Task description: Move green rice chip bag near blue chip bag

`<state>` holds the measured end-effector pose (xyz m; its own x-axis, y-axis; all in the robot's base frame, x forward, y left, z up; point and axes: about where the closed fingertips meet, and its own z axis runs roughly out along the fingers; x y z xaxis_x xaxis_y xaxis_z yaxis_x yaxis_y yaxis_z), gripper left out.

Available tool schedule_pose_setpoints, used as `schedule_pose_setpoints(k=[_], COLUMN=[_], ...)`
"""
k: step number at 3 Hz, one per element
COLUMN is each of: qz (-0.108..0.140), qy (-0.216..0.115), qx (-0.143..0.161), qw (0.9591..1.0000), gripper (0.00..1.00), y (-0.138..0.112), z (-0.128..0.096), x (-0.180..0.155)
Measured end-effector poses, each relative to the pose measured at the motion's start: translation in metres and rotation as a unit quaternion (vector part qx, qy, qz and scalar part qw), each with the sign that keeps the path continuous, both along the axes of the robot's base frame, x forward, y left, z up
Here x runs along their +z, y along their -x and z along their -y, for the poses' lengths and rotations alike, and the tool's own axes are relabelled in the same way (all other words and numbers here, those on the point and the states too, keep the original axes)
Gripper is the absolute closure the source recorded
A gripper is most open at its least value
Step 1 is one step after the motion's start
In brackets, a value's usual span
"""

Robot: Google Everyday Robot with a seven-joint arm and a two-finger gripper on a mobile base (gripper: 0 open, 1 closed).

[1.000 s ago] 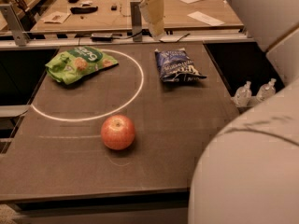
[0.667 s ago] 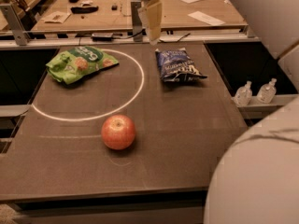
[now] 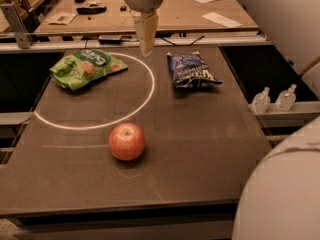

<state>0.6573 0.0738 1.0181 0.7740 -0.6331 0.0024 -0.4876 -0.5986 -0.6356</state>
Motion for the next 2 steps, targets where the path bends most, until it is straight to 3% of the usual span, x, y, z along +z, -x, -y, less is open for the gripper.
schedule_pose_setpoints(k=[2], qz=[-0.048], qy=[-0.039], qx=[0.065], qw=[0.996], gripper=[0.0], y=[-0.002], z=[-0.048], x=[-0.018])
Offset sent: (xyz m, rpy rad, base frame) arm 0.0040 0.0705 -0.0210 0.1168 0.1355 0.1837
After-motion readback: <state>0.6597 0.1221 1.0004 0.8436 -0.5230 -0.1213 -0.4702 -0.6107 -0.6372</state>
